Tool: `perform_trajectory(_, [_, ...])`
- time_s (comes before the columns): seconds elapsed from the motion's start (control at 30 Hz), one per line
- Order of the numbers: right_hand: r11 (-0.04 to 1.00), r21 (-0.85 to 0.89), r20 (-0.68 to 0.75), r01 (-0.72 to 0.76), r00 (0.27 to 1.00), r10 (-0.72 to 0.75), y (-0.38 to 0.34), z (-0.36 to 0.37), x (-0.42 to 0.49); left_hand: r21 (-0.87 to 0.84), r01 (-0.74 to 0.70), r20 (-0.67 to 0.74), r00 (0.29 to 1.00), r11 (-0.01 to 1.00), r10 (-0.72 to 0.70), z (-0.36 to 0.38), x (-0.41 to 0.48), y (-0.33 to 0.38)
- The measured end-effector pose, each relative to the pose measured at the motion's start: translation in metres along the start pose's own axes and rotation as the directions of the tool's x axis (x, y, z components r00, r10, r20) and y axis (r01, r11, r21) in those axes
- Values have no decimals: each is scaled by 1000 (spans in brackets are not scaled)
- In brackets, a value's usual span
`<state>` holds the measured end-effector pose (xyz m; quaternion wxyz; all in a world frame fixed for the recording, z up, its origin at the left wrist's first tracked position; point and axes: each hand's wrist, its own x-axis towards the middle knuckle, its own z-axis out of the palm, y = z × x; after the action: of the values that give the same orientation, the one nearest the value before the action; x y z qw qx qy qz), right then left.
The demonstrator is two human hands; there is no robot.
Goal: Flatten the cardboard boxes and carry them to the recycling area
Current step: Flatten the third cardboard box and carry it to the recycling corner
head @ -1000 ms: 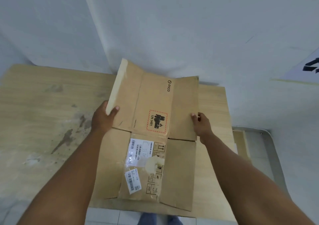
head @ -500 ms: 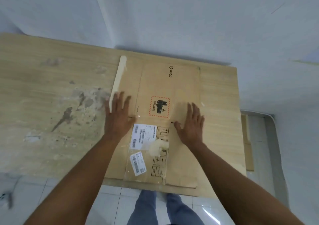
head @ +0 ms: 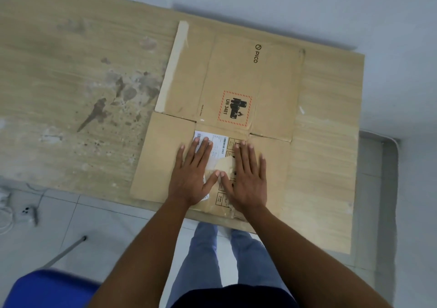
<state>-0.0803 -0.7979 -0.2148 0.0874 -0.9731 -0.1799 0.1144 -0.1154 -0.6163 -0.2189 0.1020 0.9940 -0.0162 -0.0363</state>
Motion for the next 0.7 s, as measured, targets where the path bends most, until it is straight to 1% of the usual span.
perform_trajectory(0.1, [1000, -26, 12, -3, 1000, 4, -1, -1, 1, 1, 7, 0, 1000, 1000, -7, 2, 1, -2])
perform_trajectory(0.4, [998, -58, 29, -3, 1000, 5, -3, -3, 3, 28, 20, 73, 997, 999, -23, 3, 3, -1])
perform_trajectory(0.6, [1000, -19, 39, -4, 999, 5, -3, -6, 2, 5, 29, 93, 995, 1000, -29, -5, 3, 1])
perform_trajectory(0.7, [997, 75, 14, -24, 1000, 23, -3, -8, 3, -11, 44, 60, 997, 999, -43, -11, 10, 3])
